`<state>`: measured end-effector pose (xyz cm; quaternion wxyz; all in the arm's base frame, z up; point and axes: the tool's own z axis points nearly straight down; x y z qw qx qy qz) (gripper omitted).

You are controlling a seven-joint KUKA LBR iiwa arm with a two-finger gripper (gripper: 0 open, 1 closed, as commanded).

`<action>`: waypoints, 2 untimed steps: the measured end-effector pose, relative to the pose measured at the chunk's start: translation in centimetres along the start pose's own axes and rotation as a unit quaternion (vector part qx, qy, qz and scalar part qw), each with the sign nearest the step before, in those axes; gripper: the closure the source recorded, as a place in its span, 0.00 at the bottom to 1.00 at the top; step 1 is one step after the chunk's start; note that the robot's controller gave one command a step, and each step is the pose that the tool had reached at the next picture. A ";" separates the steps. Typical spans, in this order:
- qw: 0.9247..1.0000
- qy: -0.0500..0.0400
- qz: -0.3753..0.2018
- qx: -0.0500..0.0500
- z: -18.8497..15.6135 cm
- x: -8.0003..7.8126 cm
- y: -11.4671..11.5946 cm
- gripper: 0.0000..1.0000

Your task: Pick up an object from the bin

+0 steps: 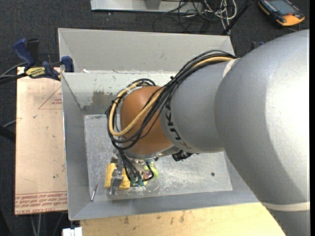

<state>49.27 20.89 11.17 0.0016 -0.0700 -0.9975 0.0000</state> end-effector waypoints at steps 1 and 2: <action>1.000 0.000 0.002 0.001 -6.5 -0.1 -0.1 1.00; 1.000 -0.004 0.000 -0.002 -12.6 -0.6 0.3 1.00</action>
Offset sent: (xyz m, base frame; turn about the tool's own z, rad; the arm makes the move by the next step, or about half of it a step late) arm 0.0080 0.0037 0.1295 -0.0081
